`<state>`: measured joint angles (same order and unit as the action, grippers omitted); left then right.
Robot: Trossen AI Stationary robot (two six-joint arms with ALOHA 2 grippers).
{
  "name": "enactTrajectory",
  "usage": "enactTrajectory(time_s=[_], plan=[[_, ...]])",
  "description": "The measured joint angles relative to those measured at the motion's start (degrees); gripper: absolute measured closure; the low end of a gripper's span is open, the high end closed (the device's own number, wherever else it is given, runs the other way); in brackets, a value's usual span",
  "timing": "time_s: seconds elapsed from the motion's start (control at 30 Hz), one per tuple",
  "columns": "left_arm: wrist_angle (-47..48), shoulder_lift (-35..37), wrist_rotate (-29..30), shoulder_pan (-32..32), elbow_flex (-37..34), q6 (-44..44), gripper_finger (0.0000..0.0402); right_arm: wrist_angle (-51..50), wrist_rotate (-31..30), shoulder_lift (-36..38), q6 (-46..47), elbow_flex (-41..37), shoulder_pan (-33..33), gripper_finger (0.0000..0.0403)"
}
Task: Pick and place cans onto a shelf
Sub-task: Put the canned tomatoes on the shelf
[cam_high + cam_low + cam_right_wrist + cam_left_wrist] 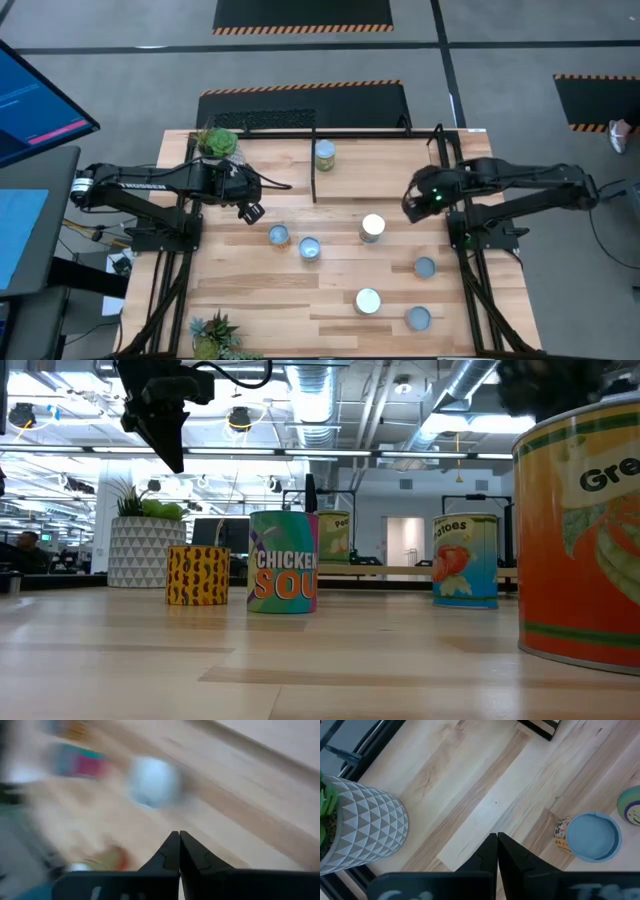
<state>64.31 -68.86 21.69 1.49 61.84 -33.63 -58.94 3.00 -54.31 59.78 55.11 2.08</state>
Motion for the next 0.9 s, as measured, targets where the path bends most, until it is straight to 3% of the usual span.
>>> enactTrajectory(time_s=[0.13, 0.27, 0.43, 0.63, 0.9], plan=[[-1.22, 0.0, 0.02, 0.0, 0.0, 0.17, 0.0401, 14.84, -0.42, -3.28, -8.29, 0.0, -2.84, 0.0384], [-1.38, 0.0, 0.03, 0.0, 0.0, 1.3, 0.0402, 21.08, -5.01, -8.39, -16.69, 0.03, -3.38, 0.039], [-0.86, 0.0, 0.03, -0.02, 0.0, 2.33, 0.0401, 13.92, -9.17, -18.17, -25.88, 4.49, -3.65, 0.0397], [-0.78, 0.0, -0.04, -0.02, 0.0, 3.02, 0.0401, 3.82, -9.2, -26.75, -33.88, 10.89, -2.51, 0.0366], [-0.79, 0.0, -0.07, -0.02, 0.0, 3.64, 0.0401, 5.95, -5.46, -32.17, -44.2, 13.92, 0.51, 0.0316]])
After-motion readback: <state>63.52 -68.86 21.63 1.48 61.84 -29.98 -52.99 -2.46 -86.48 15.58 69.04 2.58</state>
